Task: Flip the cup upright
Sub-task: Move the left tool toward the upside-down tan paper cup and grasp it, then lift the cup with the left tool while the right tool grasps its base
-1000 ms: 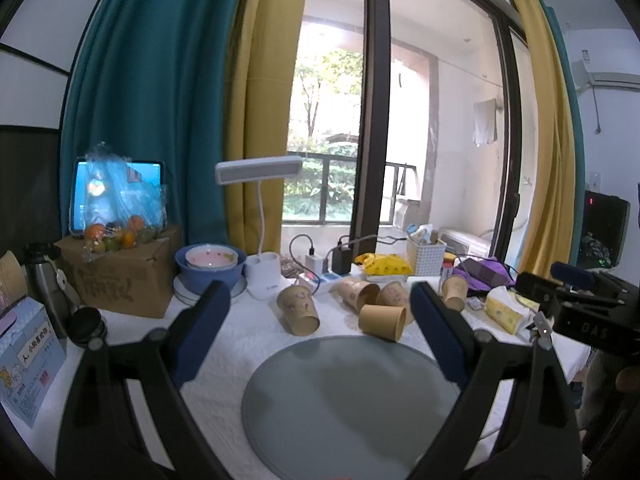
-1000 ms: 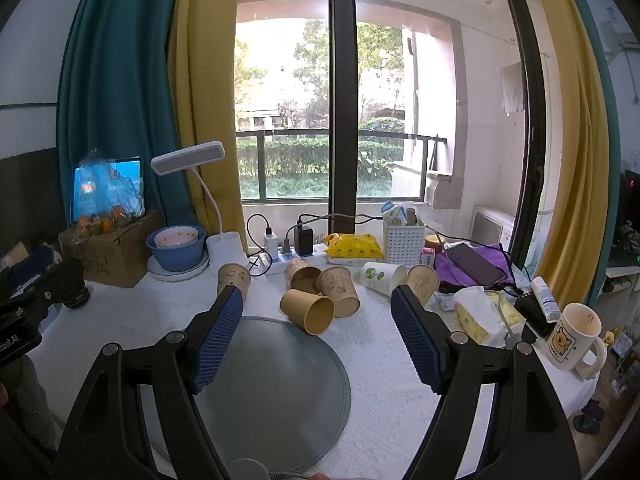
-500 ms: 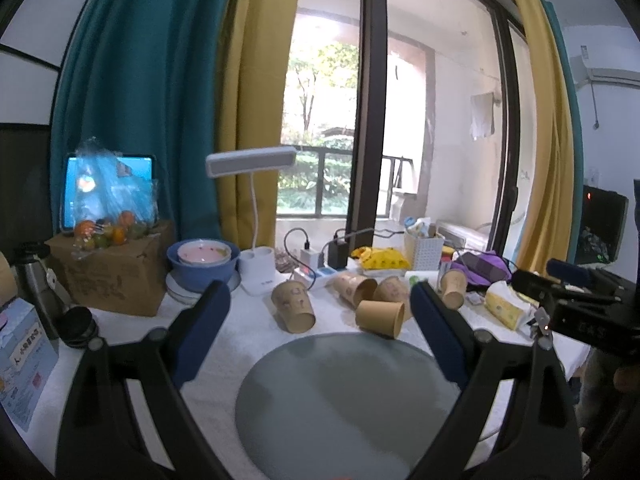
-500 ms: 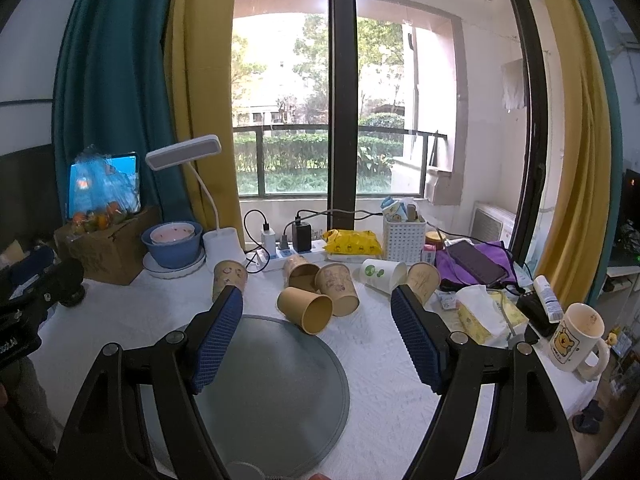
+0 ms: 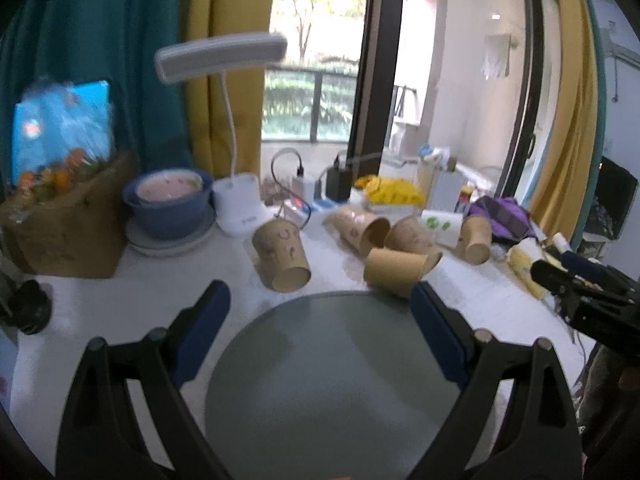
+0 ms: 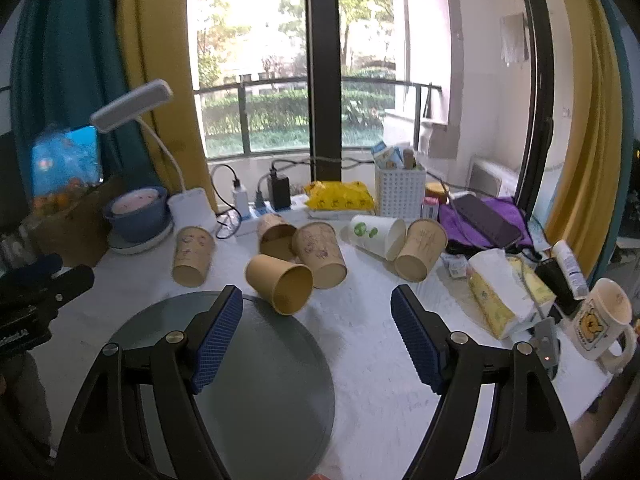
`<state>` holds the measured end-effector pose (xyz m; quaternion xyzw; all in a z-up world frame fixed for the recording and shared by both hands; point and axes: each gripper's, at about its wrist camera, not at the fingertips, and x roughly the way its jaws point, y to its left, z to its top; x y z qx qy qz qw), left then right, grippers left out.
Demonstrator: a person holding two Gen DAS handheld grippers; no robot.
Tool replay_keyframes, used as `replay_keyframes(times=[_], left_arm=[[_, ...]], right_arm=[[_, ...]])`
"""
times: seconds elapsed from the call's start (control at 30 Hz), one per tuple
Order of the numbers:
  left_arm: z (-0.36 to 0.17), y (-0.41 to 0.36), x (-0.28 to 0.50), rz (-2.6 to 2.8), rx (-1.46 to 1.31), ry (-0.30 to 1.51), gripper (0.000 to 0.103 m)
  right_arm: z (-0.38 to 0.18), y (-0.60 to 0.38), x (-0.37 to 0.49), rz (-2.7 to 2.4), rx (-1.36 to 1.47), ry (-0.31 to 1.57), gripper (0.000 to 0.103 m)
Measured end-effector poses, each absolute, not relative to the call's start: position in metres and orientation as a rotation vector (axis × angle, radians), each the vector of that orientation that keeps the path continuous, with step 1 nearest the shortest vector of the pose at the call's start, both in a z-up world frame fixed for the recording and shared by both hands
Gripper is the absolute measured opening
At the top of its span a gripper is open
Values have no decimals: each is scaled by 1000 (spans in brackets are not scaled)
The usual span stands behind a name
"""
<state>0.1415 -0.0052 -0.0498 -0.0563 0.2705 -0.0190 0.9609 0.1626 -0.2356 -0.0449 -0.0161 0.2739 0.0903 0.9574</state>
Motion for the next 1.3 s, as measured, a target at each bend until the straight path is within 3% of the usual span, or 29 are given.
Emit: replay_keyframes(times=[0.83, 0.87, 0.97, 1.3], left_arm=[[-143, 27, 368, 38, -148, 970, 92], [-147, 29, 371, 44, -150, 984, 90], [-154, 34, 377, 50, -164, 1021, 71], [-131, 18, 344, -32, -157, 949, 67]], right_arm=[[-125, -229, 314, 218, 3, 783, 80], [-127, -231, 317, 218, 7, 788, 80], [-129, -233, 321, 215, 14, 792, 80], [-111, -230, 303, 239, 11, 752, 80]])
